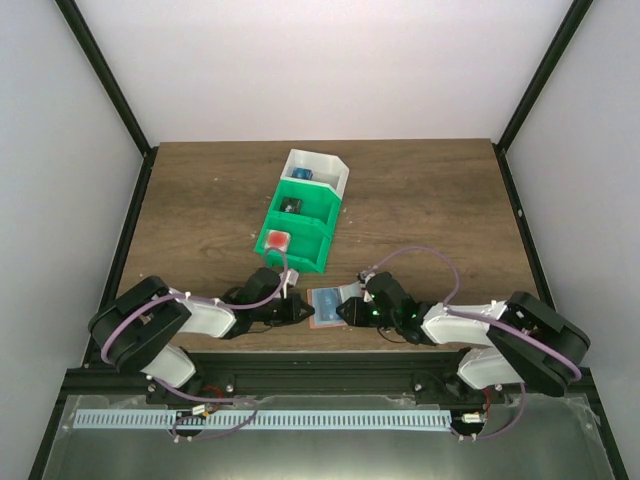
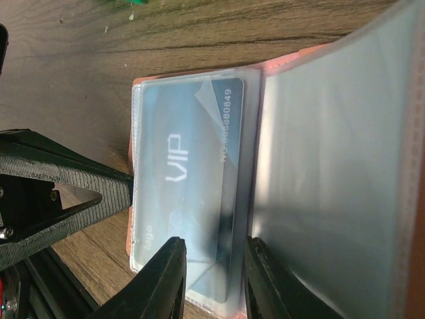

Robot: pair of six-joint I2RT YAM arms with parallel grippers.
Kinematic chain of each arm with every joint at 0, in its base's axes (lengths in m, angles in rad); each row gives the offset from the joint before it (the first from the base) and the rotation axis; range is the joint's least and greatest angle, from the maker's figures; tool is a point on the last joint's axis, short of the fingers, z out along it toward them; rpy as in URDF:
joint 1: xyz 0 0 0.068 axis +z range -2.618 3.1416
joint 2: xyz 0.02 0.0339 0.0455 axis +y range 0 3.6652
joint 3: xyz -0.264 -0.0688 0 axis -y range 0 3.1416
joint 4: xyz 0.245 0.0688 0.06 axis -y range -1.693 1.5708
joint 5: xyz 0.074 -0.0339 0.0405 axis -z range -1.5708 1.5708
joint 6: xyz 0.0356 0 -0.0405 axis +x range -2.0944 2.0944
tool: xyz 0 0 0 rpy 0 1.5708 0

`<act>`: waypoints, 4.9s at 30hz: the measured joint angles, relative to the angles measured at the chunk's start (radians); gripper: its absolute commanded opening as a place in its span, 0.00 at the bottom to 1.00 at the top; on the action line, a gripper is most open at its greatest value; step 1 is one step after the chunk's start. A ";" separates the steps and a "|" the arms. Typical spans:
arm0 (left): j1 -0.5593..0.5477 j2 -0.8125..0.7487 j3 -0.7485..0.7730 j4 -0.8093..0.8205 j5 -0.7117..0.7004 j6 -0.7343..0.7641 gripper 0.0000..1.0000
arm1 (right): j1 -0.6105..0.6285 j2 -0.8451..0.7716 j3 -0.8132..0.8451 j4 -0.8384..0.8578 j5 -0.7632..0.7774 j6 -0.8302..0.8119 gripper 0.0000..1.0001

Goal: Take the credit cards out of the card holder

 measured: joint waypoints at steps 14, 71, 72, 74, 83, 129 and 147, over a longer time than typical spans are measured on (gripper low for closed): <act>0.000 -0.147 0.072 -0.143 -0.058 0.001 0.32 | -0.008 0.028 -0.004 0.110 -0.069 0.010 0.24; 0.298 -0.014 0.496 -0.823 -0.488 0.290 0.36 | -0.009 -0.087 -0.047 0.095 -0.021 -0.045 0.23; 0.311 -0.018 0.495 -0.829 -0.490 0.294 0.36 | -0.009 -0.087 -0.047 0.095 -0.019 -0.045 0.23; 0.329 -0.030 0.495 -0.838 -0.492 0.301 0.36 | -0.009 -0.087 -0.047 0.095 -0.015 -0.045 0.22; 0.335 -0.174 0.475 -0.804 -0.352 0.287 0.30 | -0.009 -0.070 -0.047 0.096 -0.016 -0.042 0.18; 0.082 -0.169 0.057 -0.136 0.089 -0.008 0.48 | -0.013 0.191 0.036 0.188 -0.069 0.033 0.01; 0.072 -0.043 0.069 -0.002 0.155 -0.061 0.46 | 0.018 0.204 0.001 0.265 -0.121 0.087 0.10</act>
